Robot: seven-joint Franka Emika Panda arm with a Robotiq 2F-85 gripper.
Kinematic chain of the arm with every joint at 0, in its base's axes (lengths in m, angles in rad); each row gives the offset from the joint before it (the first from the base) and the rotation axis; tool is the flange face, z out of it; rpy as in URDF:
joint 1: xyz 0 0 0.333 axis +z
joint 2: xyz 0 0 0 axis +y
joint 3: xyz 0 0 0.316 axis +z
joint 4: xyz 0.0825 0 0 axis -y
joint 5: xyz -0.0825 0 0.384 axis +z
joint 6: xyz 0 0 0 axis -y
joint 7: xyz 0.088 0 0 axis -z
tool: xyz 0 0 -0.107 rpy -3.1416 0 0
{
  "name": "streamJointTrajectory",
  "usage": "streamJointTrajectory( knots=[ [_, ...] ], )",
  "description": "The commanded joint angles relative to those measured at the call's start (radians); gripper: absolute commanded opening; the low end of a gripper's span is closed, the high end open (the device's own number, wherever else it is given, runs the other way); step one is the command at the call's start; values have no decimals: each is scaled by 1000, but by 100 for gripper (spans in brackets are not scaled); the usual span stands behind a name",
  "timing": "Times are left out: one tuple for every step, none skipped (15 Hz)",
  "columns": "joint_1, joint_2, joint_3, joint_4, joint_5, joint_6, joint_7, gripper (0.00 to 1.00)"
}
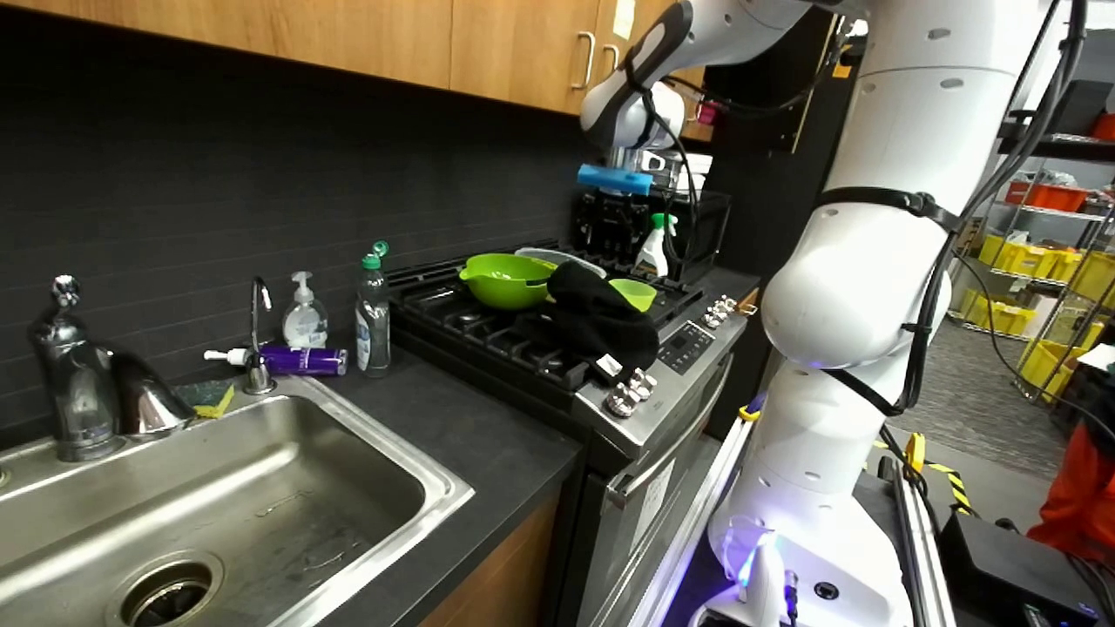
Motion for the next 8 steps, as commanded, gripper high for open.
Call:
streamJointTrajectory(
  knots=[
    [26, 47, -16, 50, -28, 41, 15, 100],
    [29, 55, -17, 58, -30, 50, 15, 100],
    [33, 64, -17, 66, -33, 56, 13, 100],
    [35, 73, -18, 74, -34, 62, 11, 100],
    [38, 80, -19, 80, -34, 63, 9, 100],
    [41, 88, -20, 85, -34, 67, 7, 100],
    [42, 95, -21, 88, -35, 71, 5, 100],
    [43, 103, -24, 90, -42, 80, 3, 100]
  ],
)
